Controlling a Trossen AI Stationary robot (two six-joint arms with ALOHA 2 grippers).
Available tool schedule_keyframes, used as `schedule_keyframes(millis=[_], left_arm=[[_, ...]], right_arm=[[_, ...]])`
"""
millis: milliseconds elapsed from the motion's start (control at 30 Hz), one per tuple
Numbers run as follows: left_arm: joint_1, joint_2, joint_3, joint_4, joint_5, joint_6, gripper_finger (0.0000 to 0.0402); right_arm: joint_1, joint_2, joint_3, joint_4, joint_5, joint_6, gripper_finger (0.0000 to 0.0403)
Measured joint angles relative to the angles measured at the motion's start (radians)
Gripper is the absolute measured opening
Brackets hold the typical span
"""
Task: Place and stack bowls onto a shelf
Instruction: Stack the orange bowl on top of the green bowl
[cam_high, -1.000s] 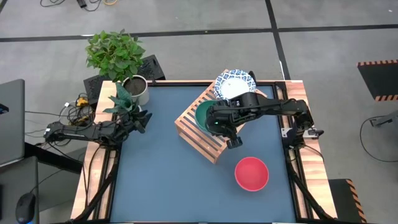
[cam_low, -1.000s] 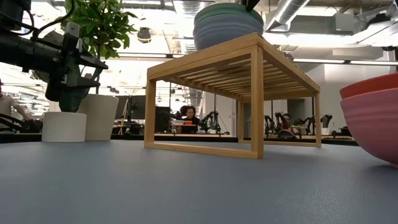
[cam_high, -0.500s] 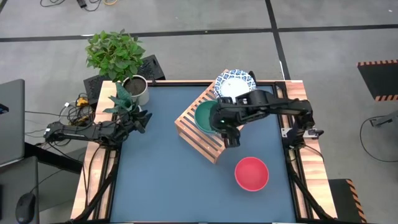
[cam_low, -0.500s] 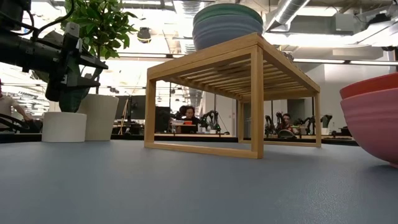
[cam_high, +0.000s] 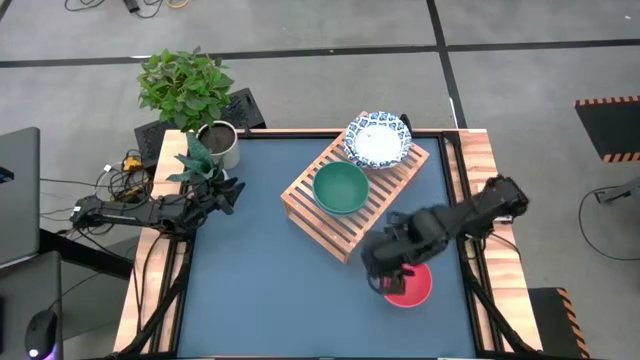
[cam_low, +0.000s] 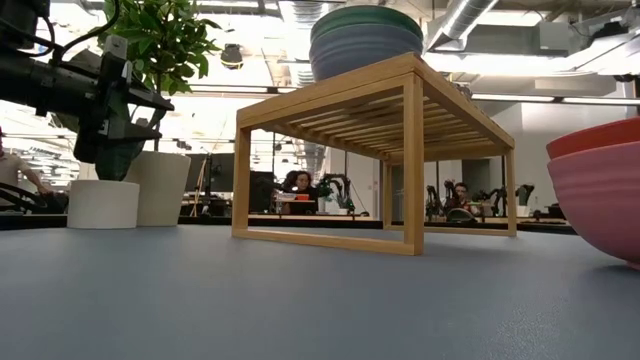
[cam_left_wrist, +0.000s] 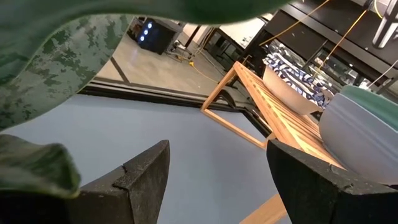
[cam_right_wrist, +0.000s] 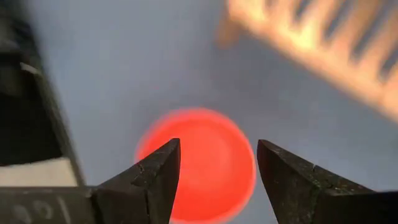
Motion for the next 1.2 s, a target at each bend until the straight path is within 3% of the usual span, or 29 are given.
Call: schedule_keyframes(millis=[200, 333, 467, 900, 1200], left_arm=[[0.0, 0.0, 0.0, 0.0, 0.002, 0.0, 0.0253], [0.0, 0.0, 0.0, 0.0, 0.003, 0.0, 0.0253], [0.0, 0.0, 0.0, 0.0, -0.001, 0.0, 0.0253], [0.0, 0.0, 0.0, 0.0, -0.01, -0.015, 0.0253], [0.0, 0.0, 0.0, -0.001, -0.016, -0.015, 0.0253]], right_arm=[[0.082, -0.179, -0.351, 0.031, -0.046, 0.224, 0.0239], [0.128, -0.324, -0.523, 0.245, -0.04, 0.351, 0.0239], [0.179, -0.359, -0.634, 0.412, -0.043, 0.411, 0.0239], [0.287, -0.156, -0.674, 0.514, -0.176, 0.284, 0.0239], [0.321, -0.121, -0.673, 0.514, -0.164, 0.253, 0.0239]])
